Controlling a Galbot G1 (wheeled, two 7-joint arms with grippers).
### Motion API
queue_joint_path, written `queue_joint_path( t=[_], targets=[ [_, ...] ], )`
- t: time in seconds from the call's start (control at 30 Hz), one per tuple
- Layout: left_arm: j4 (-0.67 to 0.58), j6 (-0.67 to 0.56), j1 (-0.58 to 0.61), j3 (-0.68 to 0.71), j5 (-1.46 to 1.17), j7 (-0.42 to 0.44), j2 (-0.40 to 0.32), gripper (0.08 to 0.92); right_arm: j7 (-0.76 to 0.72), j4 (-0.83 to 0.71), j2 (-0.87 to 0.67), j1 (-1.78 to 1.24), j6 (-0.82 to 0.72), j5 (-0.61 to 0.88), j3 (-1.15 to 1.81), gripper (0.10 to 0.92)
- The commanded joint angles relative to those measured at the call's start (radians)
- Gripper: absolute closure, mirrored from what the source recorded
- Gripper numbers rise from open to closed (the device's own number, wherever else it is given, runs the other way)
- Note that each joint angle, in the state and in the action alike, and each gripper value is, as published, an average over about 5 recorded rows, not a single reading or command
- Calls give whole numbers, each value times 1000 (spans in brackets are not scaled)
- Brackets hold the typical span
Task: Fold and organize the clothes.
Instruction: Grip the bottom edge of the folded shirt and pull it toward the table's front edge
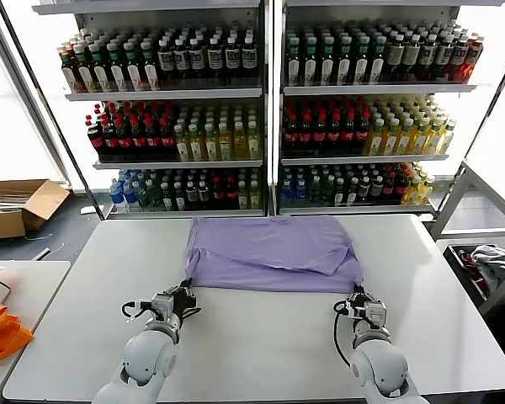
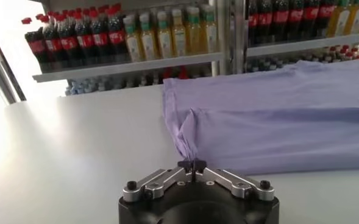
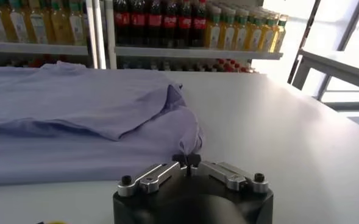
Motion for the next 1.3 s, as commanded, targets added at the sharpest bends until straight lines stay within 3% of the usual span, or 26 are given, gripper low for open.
queue_joint_path(
  t=[0.03, 0.6, 1.03, 1.3],
  targets=[
    [-110, -13, 50, -7, 19, -2, 12, 912, 3, 112, -1, -53, -2, -2, 5, 913],
    [-447, -84, 498, -40, 109, -52, 14, 912, 93, 431, 91, -454, 25, -111, 24, 913],
    [-466, -169, 688, -36, 194, -88, -7, 912, 120, 454, 25, -617, 71, -190, 30, 908],
    [-476, -168, 692, -25, 224, -89, -17, 904, 134, 455, 39, -628, 89, -231, -6, 726]
  ],
)
